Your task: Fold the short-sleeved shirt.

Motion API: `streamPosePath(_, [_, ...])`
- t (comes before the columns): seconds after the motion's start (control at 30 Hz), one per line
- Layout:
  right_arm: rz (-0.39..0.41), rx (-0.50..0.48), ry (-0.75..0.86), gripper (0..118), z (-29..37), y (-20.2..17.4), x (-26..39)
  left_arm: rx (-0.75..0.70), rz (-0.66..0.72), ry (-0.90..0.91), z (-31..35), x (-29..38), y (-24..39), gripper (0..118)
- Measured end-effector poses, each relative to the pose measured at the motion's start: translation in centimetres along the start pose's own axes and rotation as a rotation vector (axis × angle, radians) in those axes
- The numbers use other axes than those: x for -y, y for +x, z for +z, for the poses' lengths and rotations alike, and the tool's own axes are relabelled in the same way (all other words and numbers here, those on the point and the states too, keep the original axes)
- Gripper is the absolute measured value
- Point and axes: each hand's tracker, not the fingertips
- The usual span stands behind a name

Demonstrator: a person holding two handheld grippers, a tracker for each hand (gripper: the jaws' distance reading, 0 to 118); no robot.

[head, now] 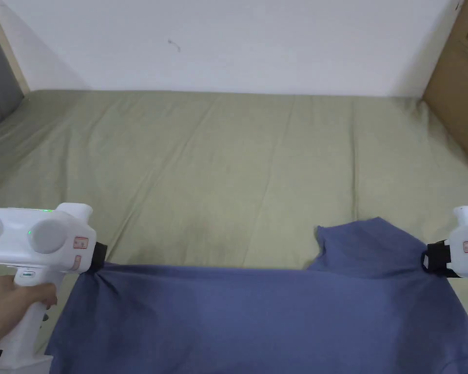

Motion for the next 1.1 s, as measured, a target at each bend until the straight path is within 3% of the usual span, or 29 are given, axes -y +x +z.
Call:
streamPosePath(0.3, [0.043,0.006,0.1,0,12.0,-0.4,6.5,0.047,-0.014,0.119,12.0,7.9,-2.4,2])
streamPosePath(0.53, [0.056,0.0,0.01,0,15.4,-0.5,17.3,0.062,0.021,0.011,13.0,16.8,-3.7,2])
streamPosePath(0.7, [-0.056,0.002,-0.095,0,13.2,0.8,24.6,0.059,0.009,-0.053,10.4,21.8,-3.0,2])
streamPosePath(0.83, [-0.138,-0.003,-0.104,0,11.7,1.6,27.2,0.1,0.127,-0.098,8.4,23.5,-3.6,6])
streamPosePath(0.87, [-0.156,0.0,-0.099,0,11.6,1.6,27.4,0.11,0.154,-0.106,8.3,23.6,-3.5,10])
streamPosePath(0.9, [-0.17,0.006,-0.098,10,11.6,1.5,27.5,0.071,0.136,-0.093,8.6,23.6,-3.6,24])
streamPosePath(0.93, [-0.163,0.022,-0.096,26,11.7,1.3,27.5,0.065,0.144,-0.092,9.0,23.7,-3.5,40])
streamPosePath(0.97, [-0.145,0.049,-0.095,46,11.9,1.1,27.5,0.039,0.129,-0.09,9.2,23.6,-3.4,64])
streamPosePath(1.0, [-0.134,0.061,-0.085,54,12.2,1.2,27.4,0.008,0.12,-0.092,9.4,23.6,-3.5,100])
streamPosePath(1.03, [-0.13,0.067,-0.082,54,12.6,1.2,27.2,0.004,0.119,-0.083,9.8,23.6,-3.6,112])
streamPosePath(1.1, [-0.13,0.086,-0.047,54,13.7,1.1,26.6,0.021,0.141,-0.04,11.5,23.1,-3.8,110])
